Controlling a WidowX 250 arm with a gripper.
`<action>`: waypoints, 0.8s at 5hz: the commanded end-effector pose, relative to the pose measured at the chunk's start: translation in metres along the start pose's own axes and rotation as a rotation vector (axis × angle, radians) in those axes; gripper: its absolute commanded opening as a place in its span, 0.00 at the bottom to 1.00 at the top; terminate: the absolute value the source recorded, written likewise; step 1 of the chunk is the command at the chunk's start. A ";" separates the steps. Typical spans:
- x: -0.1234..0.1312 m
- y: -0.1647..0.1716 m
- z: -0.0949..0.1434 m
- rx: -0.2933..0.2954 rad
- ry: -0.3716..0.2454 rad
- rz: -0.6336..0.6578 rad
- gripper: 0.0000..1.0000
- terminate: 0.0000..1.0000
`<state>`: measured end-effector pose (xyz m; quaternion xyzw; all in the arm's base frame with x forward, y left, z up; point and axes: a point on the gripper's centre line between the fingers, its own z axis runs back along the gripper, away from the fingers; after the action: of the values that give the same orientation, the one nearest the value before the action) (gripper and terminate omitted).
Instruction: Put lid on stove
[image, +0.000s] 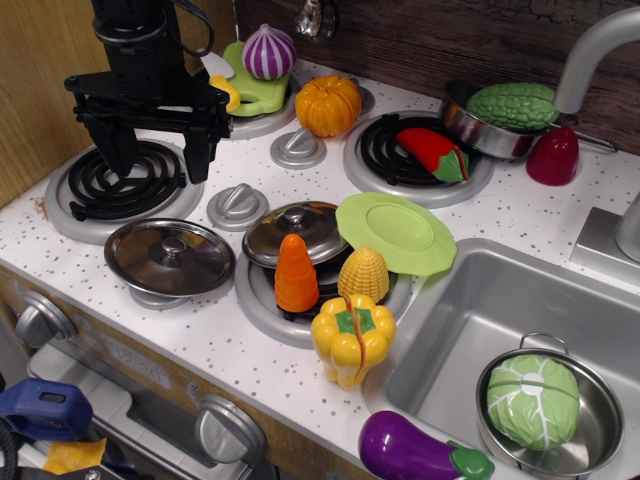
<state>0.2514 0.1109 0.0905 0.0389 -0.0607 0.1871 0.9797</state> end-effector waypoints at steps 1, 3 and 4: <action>0.000 0.000 0.000 0.000 0.000 0.000 1.00 0.00; -0.004 -0.005 -0.020 0.036 0.112 0.008 1.00 0.00; -0.007 -0.007 -0.033 0.037 0.113 0.000 1.00 0.00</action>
<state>0.2423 0.1032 0.0402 0.0491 0.0032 0.1905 0.9804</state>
